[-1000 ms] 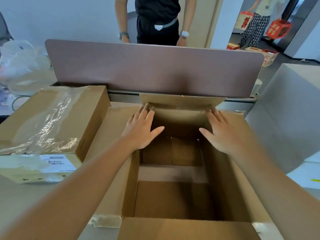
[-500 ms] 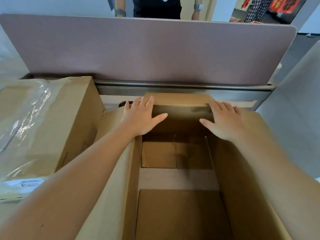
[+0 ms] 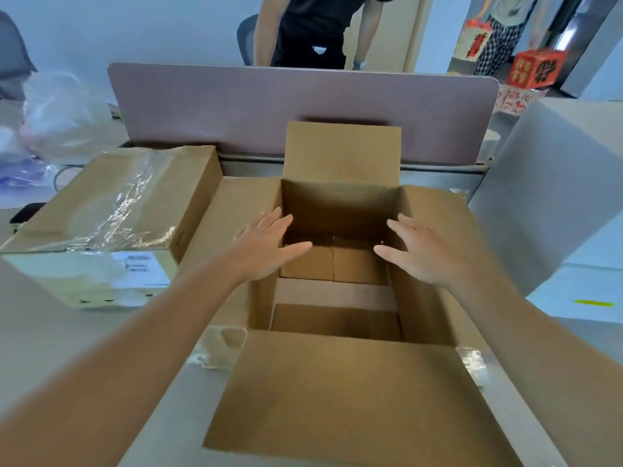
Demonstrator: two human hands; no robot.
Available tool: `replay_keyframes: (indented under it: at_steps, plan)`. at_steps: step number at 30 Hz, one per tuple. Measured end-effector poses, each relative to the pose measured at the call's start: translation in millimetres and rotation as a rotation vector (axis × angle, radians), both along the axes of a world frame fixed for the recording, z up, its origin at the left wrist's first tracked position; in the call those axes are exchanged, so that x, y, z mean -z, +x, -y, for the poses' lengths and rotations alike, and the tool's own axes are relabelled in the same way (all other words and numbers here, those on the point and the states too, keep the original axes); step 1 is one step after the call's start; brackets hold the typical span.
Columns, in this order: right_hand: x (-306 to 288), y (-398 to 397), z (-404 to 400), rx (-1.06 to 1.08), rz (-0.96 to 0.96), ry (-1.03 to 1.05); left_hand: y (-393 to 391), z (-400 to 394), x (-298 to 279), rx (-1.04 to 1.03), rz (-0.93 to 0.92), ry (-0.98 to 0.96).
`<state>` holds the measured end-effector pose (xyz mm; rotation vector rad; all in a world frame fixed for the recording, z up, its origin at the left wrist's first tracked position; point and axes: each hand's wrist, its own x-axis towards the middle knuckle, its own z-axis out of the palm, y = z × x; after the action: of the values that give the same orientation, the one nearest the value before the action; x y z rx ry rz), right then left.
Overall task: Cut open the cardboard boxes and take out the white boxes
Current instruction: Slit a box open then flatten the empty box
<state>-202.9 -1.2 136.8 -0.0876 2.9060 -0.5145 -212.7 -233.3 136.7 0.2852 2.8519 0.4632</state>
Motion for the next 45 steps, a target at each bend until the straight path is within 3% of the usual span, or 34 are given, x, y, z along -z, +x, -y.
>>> replay_keyframes:
  at_steps: [6,10,16,20,26,29,31,34,37,42,45]
  plan:
    - [-5,106,3,-0.123,0.117,-0.036,115,20,-1,-0.002,0.178,-0.011]
    - [-7,155,2,-0.187,0.199,-0.011,164,24,-6,0.034,0.173,-0.019]
    - [2,191,-3,-0.191,0.133,-0.034,191,21,4,0.032,0.105,-0.085]
    - [1,198,-10,-0.163,0.062,-0.117,192,23,3,-0.045,-0.038,0.147]
    - [-19,196,-22,0.077,-0.314,-0.294,177,26,-14,-0.301,-0.26,0.495]
    - [-20,189,-25,0.221,-0.385,-0.369,165,20,-11,-0.463,-0.323,0.641]
    - [-12,181,-25,0.275,-0.339,-0.373,156,13,-4,-0.596,-0.278,0.774]
    - [7,169,-24,0.307,-0.212,-0.37,144,-2,9,-0.769,-0.026,1.024]
    - [28,161,-22,0.301,-0.076,-0.424,139,-14,28,-0.876,0.116,1.042]
    - [47,145,-20,0.364,-0.067,-0.489,133,-22,48,-0.889,0.165,1.119]
    - [47,135,-17,0.398,-0.157,-0.575,124,-25,56,-0.856,0.077,1.101]
